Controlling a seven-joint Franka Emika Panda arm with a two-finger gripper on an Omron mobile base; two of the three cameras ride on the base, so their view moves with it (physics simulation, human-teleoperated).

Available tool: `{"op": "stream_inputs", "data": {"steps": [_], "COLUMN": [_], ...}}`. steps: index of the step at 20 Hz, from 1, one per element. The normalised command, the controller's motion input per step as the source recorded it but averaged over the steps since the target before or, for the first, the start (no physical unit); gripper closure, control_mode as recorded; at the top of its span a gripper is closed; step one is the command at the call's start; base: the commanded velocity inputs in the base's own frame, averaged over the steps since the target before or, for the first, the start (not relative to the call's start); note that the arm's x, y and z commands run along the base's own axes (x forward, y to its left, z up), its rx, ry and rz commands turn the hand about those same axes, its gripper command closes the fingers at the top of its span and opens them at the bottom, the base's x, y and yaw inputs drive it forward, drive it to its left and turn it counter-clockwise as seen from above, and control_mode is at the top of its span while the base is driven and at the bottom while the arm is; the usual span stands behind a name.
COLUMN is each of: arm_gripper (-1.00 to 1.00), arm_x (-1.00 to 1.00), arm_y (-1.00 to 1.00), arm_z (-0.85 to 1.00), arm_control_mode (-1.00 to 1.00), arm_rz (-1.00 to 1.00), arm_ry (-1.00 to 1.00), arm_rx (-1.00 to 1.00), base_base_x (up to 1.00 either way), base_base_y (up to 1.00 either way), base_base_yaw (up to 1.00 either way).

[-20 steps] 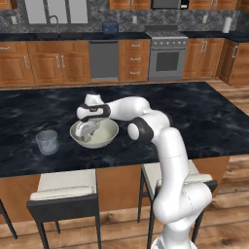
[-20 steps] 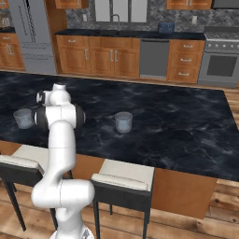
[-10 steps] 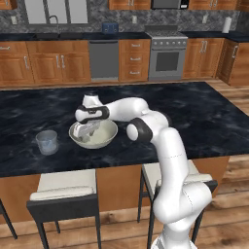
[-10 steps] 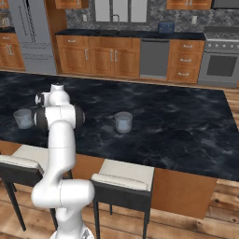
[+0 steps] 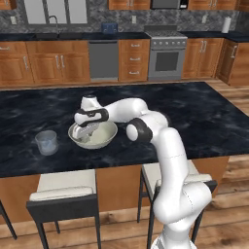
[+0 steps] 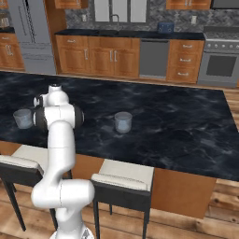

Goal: There are four ice cubes in the ice bowl. Place two ice cubes in each glass of water.

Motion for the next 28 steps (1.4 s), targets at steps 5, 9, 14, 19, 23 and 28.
{"op": "stream_inputs", "data": {"steps": [5,9,14,19,23,28], "arm_gripper": [1.00,1.00,1.00,1.00,1.00,1.00], "arm_x": [0.00,0.00,0.00,0.00,0.00,-0.12], "arm_y": [0.06,0.04,0.00,0.00,0.00,-0.02], "arm_z": [-0.81,-0.76,-0.69,-0.20,0.03,0.43], "arm_control_mode": [-1.00,-1.00,-1.00,-1.00,-1.00,-1.00], "arm_rz": [0.00,0.00,0.00,0.00,-0.04,-0.11], "arm_ry": [0.00,0.00,0.00,0.00,0.00,0.00], "arm_rx": [0.00,0.00,0.00,0.00,0.00,0.00], "base_base_x": [0.00,0.00,0.00,0.00,0.00,0.00], "base_base_y": [0.00,0.00,0.00,0.00,0.00,0.00], "base_base_yaw": [0.00,0.00,0.00,0.00,0.00,0.00]}}
